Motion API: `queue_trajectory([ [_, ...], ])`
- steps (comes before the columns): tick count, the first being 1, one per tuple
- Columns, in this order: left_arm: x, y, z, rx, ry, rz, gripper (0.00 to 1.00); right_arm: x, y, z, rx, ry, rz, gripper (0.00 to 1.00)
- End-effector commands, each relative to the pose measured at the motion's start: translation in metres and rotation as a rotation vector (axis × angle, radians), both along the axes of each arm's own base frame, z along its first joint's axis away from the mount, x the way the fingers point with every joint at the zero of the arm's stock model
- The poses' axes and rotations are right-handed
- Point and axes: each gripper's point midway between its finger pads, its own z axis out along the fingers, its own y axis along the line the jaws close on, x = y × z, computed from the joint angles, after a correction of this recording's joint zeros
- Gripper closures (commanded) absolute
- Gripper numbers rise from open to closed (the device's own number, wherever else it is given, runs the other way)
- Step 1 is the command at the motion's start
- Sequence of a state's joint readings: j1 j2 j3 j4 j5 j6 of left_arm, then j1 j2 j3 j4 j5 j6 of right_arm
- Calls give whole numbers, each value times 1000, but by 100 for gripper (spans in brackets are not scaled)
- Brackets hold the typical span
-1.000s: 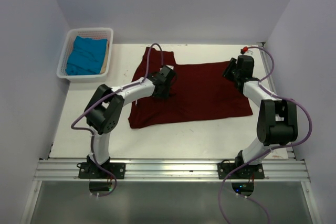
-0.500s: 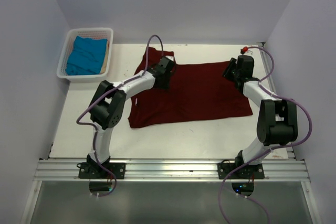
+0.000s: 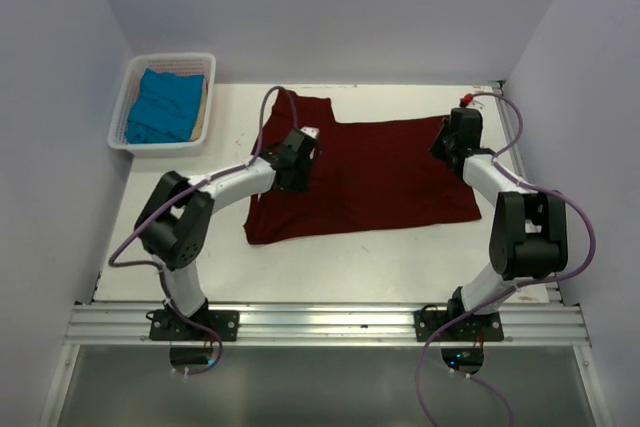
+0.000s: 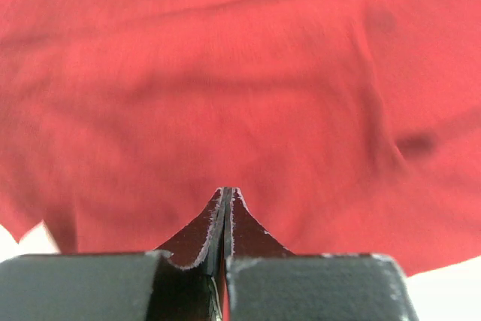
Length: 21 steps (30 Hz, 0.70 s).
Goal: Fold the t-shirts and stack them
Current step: Fold the tshirt
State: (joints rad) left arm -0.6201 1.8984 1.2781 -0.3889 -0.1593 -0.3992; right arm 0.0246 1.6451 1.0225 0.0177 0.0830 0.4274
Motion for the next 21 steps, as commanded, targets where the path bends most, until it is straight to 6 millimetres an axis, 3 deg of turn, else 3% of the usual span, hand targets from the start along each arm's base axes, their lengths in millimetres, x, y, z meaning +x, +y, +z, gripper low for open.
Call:
queue_trajectory([
  [1, -16, -11, 52, -153, -78, 17, 100, -24, -25, 10, -70, 59, -150, 96],
  [2, -26, -8, 51, -156, -58, 19, 100, -36, -30, -1, -87, 109, -177, 99],
  [3, -41, 0, 34, -143, -15, 26, 100, -49, -40, -13, -120, 149, -221, 100],
  [5, -56, 3, 28, -153, 8, 31, 100, -65, -45, -28, -140, 201, -251, 100],
  [6, -67, 8, 15, -149, 34, 37, 100, -76, -52, -39, -165, 234, -284, 100],
  [8, -75, 11, 6, -147, 58, 46, 100, -87, -57, -50, -188, 277, -309, 100],
  [11, -87, 19, -14, -118, 103, 50, 100, -98, -62, -62, -214, 343, -334, 100],
  [17, -107, 38, -55, -34, 191, 104, 100, -103, -62, -67, -207, 388, -357, 100],
  [21, -124, 55, -71, 19, 236, 141, 100, -108, -64, -71, -214, 420, -372, 100],
])
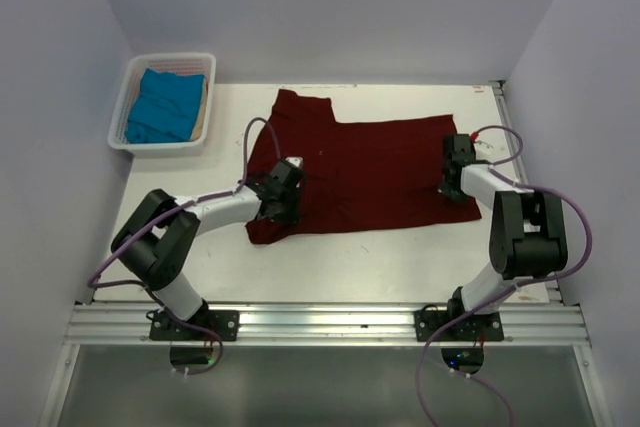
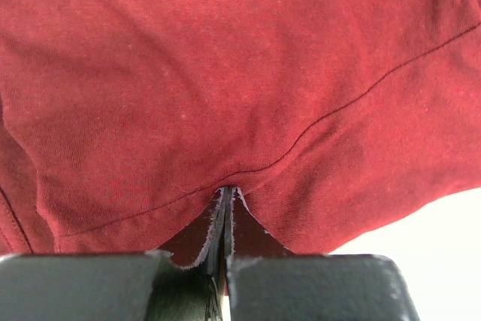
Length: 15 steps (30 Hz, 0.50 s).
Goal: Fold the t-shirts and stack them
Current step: Fold the tshirt
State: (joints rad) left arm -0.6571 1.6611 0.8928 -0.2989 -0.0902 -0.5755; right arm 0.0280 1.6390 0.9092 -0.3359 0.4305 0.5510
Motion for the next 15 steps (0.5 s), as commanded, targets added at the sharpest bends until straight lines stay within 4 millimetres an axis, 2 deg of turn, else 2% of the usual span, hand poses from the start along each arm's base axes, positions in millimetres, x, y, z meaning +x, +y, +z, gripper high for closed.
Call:
queue_trajectory([
  [1, -36, 35, -48, 132, 132, 59, 100, 1, -7, 5, -31, 17, -54, 100],
  [6, -71, 68, -58, 235, 221, 96, 100, -12, -8, 3, -35, 80, -81, 100],
  [11, -99, 90, -59, 291, 293, 112, 100, -28, -9, 4, -38, 113, -91, 100],
  [15, -101, 94, -49, 289, 296, 124, 100, -39, -9, -7, -37, 134, -94, 100],
])
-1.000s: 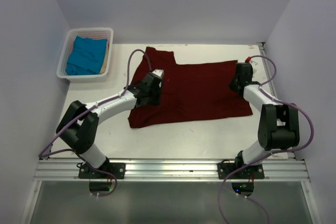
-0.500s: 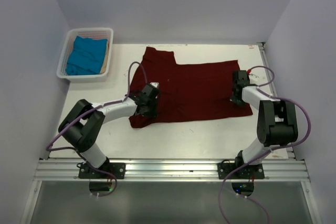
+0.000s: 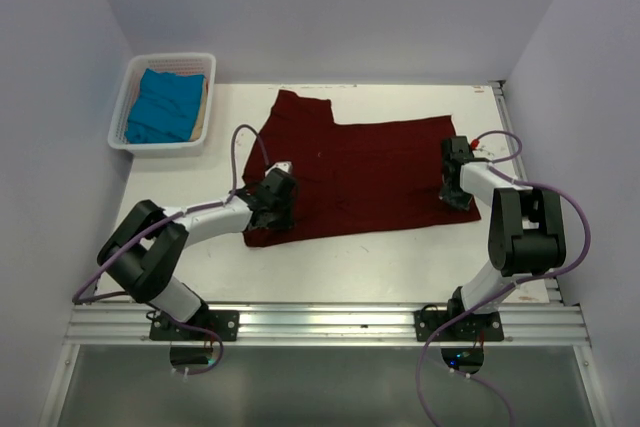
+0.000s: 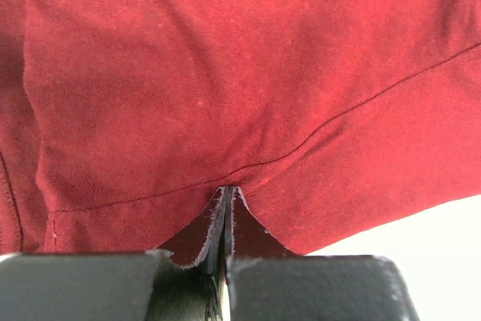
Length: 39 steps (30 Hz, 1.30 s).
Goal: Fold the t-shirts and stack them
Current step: Fold the tshirt
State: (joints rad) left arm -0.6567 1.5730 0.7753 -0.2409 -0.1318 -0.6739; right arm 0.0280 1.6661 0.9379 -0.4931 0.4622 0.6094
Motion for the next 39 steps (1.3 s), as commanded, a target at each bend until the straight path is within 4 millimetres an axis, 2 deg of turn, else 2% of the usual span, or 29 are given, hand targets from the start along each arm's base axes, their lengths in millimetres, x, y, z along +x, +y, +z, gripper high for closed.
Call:
queue_trajectory([
  [1, -88, 82, -44, 309, 330, 28, 100, -11, -4, -1, -20, 11, -31, 100],
  [5, -95, 93, -41, 323, 369, 46, 100, -12, -4, -16, 8, 57, -43, 100],
  [10, -99, 88, -28, 266, 386, 68, 100, -23, -7, -20, 3, 95, -64, 100],
  [14, -102, 94, -18, 282, 388, 89, 100, -49, -6, -24, 8, 163, -95, 100],
  [17, -103, 93, -13, 269, 393, 91, 100, -67, 8, -29, 88, 212, -109, 100],
  [18, -104, 93, -13, 268, 393, 93, 100, -70, 19, -31, 151, 221, -101, 100],
  [21, -103, 93, -12, 268, 394, 90, 100, -80, 29, -33, 205, 229, -108, 100],
  [26, -97, 90, -4, 262, 376, 86, 100, -115, 41, -39, 273, 268, -132, 100],
  [32, -96, 90, 1, 257, 367, 84, 100, -145, 50, -41, 322, 293, -150, 100],
  [35, -91, 85, 9, 229, 343, 79, 100, -142, 54, -34, 335, 258, -144, 100],
  [37, -78, 77, 24, 194, 288, 76, 100, -134, 54, -24, 328, 228, -112, 100],
  [38, -71, 74, 31, 184, 259, 74, 100, -119, 55, -14, 326, 186, -90, 100],
  [39, -61, 74, 41, 183, 210, 83, 95, -111, 56, -6, 326, 160, -75, 100],
])
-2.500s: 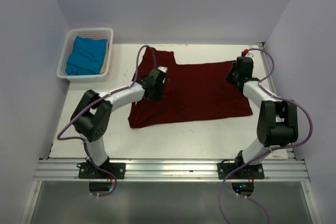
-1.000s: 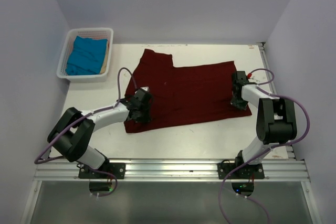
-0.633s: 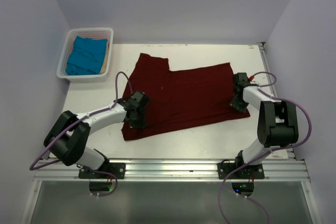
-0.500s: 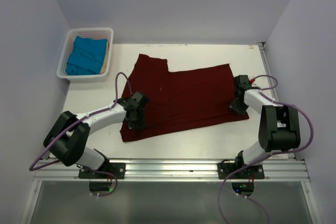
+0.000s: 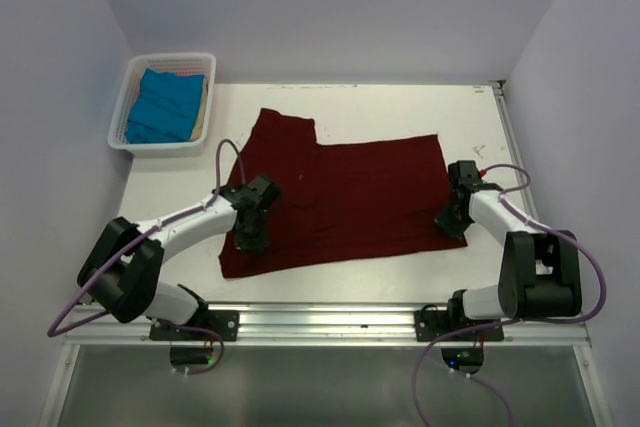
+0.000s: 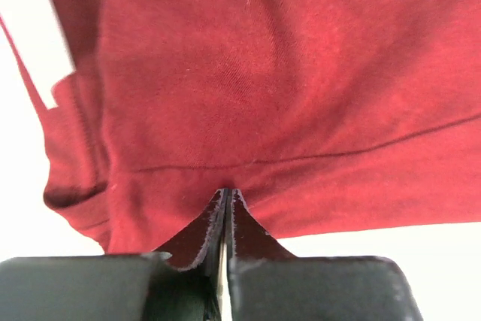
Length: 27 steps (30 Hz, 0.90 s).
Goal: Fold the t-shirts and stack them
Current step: Fold the tshirt
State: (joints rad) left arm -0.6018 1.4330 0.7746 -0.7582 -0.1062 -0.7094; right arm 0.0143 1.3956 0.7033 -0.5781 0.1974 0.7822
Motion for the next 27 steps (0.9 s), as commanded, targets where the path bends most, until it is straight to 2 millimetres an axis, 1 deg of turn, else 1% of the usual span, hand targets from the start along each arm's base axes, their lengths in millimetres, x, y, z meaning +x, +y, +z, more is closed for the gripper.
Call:
queue_trajectory([
  [1, 42, -7, 50, -19, -178, -2, 89, -26, 12, 13, 26, 99, 72, 100],
  [2, 53, -8, 61, -17, -225, 4, 71, -3, 15, 32, 24, 18, 96, 100],
  [3, 67, -6, 71, 10, -279, 16, 60, 10, 19, 45, 32, -40, 121, 96],
  [4, 90, -15, 93, -11, -361, 10, 50, 27, 24, 62, 31, -121, 173, 87],
  [5, 104, -18, 103, -10, -403, 15, 41, 48, 27, 84, 29, -203, 197, 79],
  [6, 119, -16, 105, 14, -418, 29, 29, 59, 30, 96, 35, -248, 215, 70],
  [7, 142, -24, 124, -8, -480, 25, 26, 70, 31, 102, 25, -268, 250, 55],
  [8, 155, -24, 128, -7, -497, 31, 23, 86, 32, 122, 19, -317, 267, 50],
  [9, 174, -18, 119, 16, -482, 49, 21, 93, 33, 128, 18, -329, 281, 46],
  [10, 195, -21, 133, 10, -523, 50, 20, 100, 36, 131, 21, -335, 313, 41],
  [11, 209, -18, 133, 20, -526, 57, 20, 111, 39, 139, 24, -350, 329, 40],
  [12, 224, -11, 114, 58, -490, 67, 20, 116, 41, 140, 28, -353, 343, 39],
  [13, 244, -12, 126, 68, -527, 62, 20, 123, 43, 144, 33, -375, 363, 39],
  [14, 255, -11, 123, 89, -527, 61, 20, 128, 50, 148, 61, -397, 388, 38],
  [15, 267, -7, 102, 126, -492, 56, 20, 133, 50, 146, 58, -403, 390, 37],
  [16, 286, -12, 111, 128, -531, 33, 21, 138, 56, 148, 83, -427, 408, 37],
  [17, 296, -8, 107, 148, -529, 36, 21, 139, 62, 148, 112, -436, 427, 37],
  [18, 304, -8, 87, 170, -497, 19, 22, 140, 67, 148, 129, -445, 443, 37],
  [19, 321, -12, 96, 165, -538, 2, 23, 143, 69, 149, 135, -461, 454, 37],
  [20, 330, -9, 94, 170, -542, 7, 25, 142, 72, 147, 146, -460, 464, 37],
  [21, 345, -13, 91, 154, -568, 7, 26, 141, 73, 148, 148, -468, 471, 38],
  [23, 361, -11, 88, 118, -587, -19, 28, 139, 74, 145, 148, -471, 482, 38],
  [24, 373, -9, 90, 100, -613, -12, 30, 138, 74, 145, 148, -476, 485, 39],
  [25, 378, -8, 91, 87, -621, -11, 33, 136, 73, 144, 143, -480, 488, 39],
  [26, 386, -3, 85, 59, -615, -9, 37, 136, 73, 144, 139, -481, 489, 39],
  [27, 396, 0, 93, 48, -645, -3, 39, 135, 72, 142, 136, -480, 489, 39],
])
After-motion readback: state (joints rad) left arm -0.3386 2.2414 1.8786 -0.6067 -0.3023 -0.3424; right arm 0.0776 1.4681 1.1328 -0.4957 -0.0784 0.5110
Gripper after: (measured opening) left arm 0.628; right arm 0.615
